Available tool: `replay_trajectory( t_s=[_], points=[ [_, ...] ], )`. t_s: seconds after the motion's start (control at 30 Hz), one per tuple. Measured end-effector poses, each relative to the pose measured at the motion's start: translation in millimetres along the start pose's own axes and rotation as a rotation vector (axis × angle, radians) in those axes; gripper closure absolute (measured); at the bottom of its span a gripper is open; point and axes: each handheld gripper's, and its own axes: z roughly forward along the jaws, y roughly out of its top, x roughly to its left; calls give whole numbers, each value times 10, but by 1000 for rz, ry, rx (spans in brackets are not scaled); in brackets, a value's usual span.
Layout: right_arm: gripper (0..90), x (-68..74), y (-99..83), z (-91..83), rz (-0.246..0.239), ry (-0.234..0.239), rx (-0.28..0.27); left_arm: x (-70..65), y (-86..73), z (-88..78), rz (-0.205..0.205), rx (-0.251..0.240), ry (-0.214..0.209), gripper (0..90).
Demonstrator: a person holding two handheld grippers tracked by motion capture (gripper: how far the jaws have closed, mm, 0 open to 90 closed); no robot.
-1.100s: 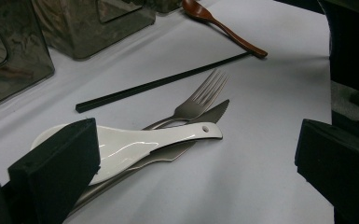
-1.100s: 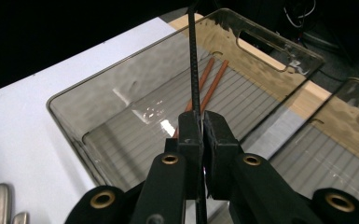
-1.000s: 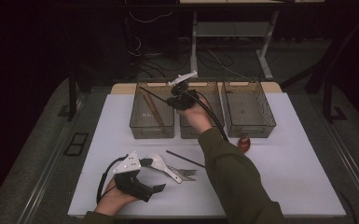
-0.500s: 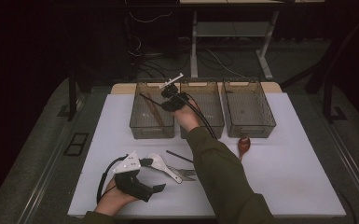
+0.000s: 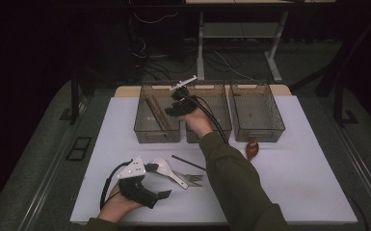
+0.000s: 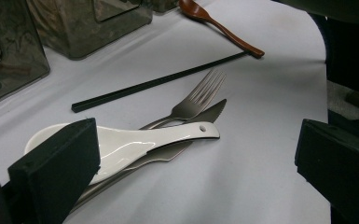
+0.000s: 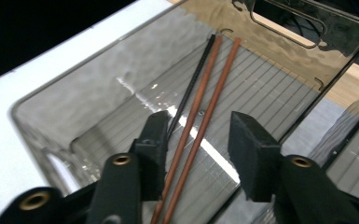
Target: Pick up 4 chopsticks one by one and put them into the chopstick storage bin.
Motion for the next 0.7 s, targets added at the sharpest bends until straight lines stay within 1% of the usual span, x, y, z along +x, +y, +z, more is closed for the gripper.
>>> replay_trajectory(
  t_s=[0.17,0.27,0.33,0.4,0.57,0.63,0.7],
  points=[
    [502,-48,-95,-180,-5,45,-36,-2,-4,5,-1,5,5,0],
    [470,-61,-165,-289,-26,74,-45,-5,-1,10,4,7,5,0],
    [461,-67,-217,-367,-49,83,-52,-7,-2,13,4,10,5,0],
    [453,-85,-269,-441,-50,97,-57,-10,-4,18,-2,9,4,0],
    [446,-133,-385,-628,-58,126,-79,-3,-6,16,6,14,7,0],
    [441,-139,-423,-704,-69,122,-83,-10,-9,19,-5,13,5,0],
    [439,-144,-463,-778,-80,122,-91,-3,-8,16,1,19,7,0]
  ],
)
